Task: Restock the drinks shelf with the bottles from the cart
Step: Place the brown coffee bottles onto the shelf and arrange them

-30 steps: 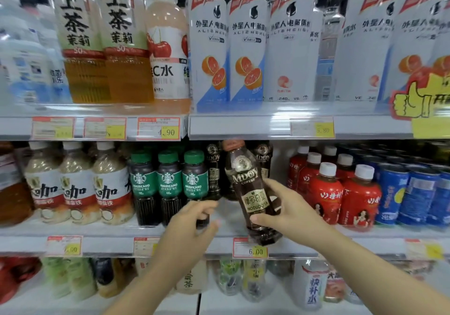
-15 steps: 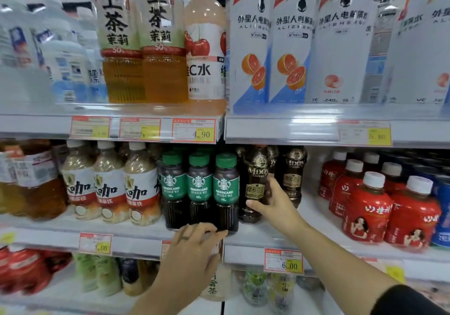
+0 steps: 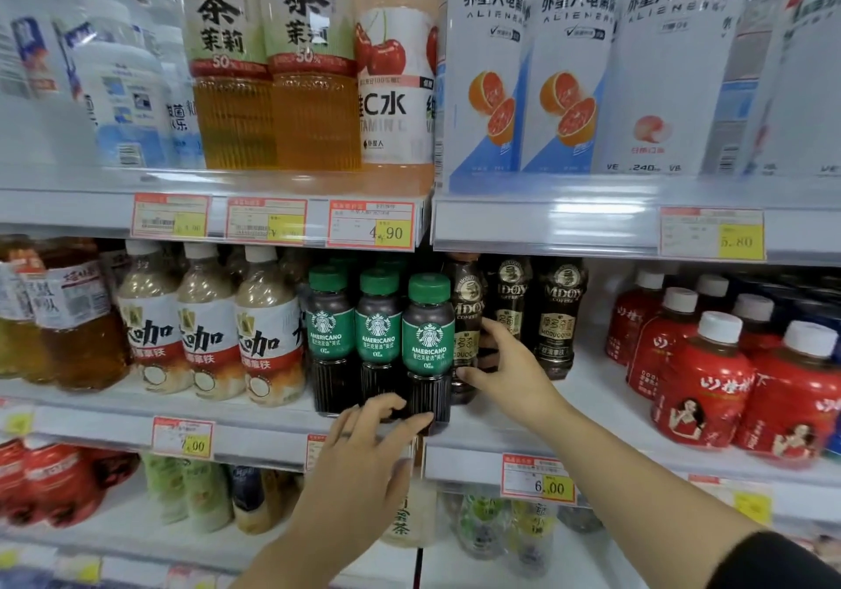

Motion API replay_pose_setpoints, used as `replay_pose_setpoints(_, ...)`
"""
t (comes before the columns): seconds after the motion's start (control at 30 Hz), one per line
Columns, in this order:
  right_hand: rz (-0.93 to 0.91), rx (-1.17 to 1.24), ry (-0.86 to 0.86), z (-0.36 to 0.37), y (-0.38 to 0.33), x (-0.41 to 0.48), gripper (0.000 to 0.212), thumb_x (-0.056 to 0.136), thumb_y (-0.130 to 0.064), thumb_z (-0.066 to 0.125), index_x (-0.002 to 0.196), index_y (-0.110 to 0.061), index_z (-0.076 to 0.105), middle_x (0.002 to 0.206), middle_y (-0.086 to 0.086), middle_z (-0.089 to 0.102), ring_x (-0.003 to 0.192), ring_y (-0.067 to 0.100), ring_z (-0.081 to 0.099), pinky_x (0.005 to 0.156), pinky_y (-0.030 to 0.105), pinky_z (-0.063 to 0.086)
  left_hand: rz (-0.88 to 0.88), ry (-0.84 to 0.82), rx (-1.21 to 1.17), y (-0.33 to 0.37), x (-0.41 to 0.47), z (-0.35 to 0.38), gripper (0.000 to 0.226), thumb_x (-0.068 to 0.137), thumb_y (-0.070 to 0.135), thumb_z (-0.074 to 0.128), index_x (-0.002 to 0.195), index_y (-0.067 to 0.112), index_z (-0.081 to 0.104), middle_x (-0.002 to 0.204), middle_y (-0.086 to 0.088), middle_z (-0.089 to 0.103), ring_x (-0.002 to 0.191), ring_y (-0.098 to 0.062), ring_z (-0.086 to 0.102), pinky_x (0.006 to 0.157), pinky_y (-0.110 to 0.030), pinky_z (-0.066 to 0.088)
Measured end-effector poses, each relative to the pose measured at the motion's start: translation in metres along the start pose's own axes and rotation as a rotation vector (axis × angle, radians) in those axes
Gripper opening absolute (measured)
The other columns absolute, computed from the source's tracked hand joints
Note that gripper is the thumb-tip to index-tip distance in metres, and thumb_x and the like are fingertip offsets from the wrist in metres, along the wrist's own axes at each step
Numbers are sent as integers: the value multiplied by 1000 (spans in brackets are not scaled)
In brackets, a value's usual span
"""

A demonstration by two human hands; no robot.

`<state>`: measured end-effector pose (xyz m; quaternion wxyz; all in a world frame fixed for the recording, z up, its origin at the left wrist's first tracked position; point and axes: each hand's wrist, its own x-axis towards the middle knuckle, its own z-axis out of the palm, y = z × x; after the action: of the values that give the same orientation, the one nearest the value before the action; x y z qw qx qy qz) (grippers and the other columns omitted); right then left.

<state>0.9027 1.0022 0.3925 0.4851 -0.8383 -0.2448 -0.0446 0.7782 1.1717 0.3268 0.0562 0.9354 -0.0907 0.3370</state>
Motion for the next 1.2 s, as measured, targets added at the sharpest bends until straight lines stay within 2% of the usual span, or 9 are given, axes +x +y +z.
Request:
replay_pose_setpoints(0.17, -6, -24, 48, 12, -2, -3, 72, 81, -11, 69, 142, -17, 32, 129, 2, 56, 114, 19, 55, 99, 34, 44, -12, 1, -20, 1, -1, 0, 59, 73, 31, 69, 126, 35, 45, 126, 4, 41, 94, -14, 60, 83, -31, 52)
replay_pose_setpoints(0.33, -131, 46, 333, 8, -12, -26, 50, 83, -16, 68, 128, -24, 48, 116, -8, 54, 93, 8, 53, 73, 3, 41, -60, 84, -29, -4, 1, -10, 62, 75, 23, 68, 131, 32, 42, 133, 0, 40, 112, -20, 55, 92, -33, 44)
replay_pose_setpoints(0.4, -179, 94, 288, 13, -20, -40, 45, 81, -22, 70, 121, -29, 51, 109, -11, 57, 91, 7, 57, 72, 11, 47, -130, 179, -33, -11, 7, -16, 63, 75, 19, 68, 132, 28, 43, 135, -7, 40, 119, -28, 50, 91, -38, 47)
replay_pose_setpoints(0.5, -154, 28, 155, 31, -26, -47, 60, 76, -33, 73, 130, -26, 45, 119, -13, 57, 108, 5, 54, 91, 26, 47, -260, 251, -17, -18, 20, -24, 68, 79, 28, 66, 140, 24, 34, 138, -16, 32, 124, -37, 42, 86, -47, 52)
replay_pose_setpoints(0.57, -122, 29, 176, 40, -28, -46, 66, 75, -32, 74, 133, -24, 42, 126, -11, 54, 115, 6, 50, 97, 26, 43, -343, 252, -38, -18, 31, -24, 80, 78, 35, 69, 144, 25, 25, 142, -16, 23, 126, -42, 38, 84, -48, 51)
replay_pose_setpoints(0.7, -80, 31, 236, 47, -32, -44, 60, 75, -28, 75, 128, -24, 46, 122, -8, 55, 110, 6, 49, 90, 19, 38, -421, 243, -146, -15, 46, -17, 95, 76, 41, 71, 142, 43, 3, 147, -5, 1, 130, -43, 36, 84, -47, 53)
replay_pose_setpoints(0.87, -60, 45, 225, 48, -32, -43, 57, 76, -27, 74, 127, -23, 47, 119, -8, 55, 109, 8, 49, 89, 20, 37, -421, 303, -99, -18, 47, -6, 91, 73, 39, 76, 146, 30, 22, 146, -9, 5, 132, -45, 31, 83, -51, 54)
replay_pose_setpoints(1.1, -90, 41, 251, 48, -35, -48, 54, 77, -24, 74, 124, -26, 47, 119, -7, 57, 110, 9, 52, 93, 24, 42, -474, 272, -38, -15, 50, -10, 85, 76, 44, 70, 147, 29, 24, 146, -15, 6, 132, -44, 21, 95, -59, 44)
replay_pose_setpoints(1.2, -194, 20, 313, 44, -41, -62, 54, 78, -26, 74, 118, -41, 40, 119, -14, 53, 108, -3, 50, 91, 14, 40, -319, 354, -222, -8, 34, -27, 69, 83, 43, 62, 142, 34, 28, 147, -6, 14, 136, -28, 19, 104, -46, 36)
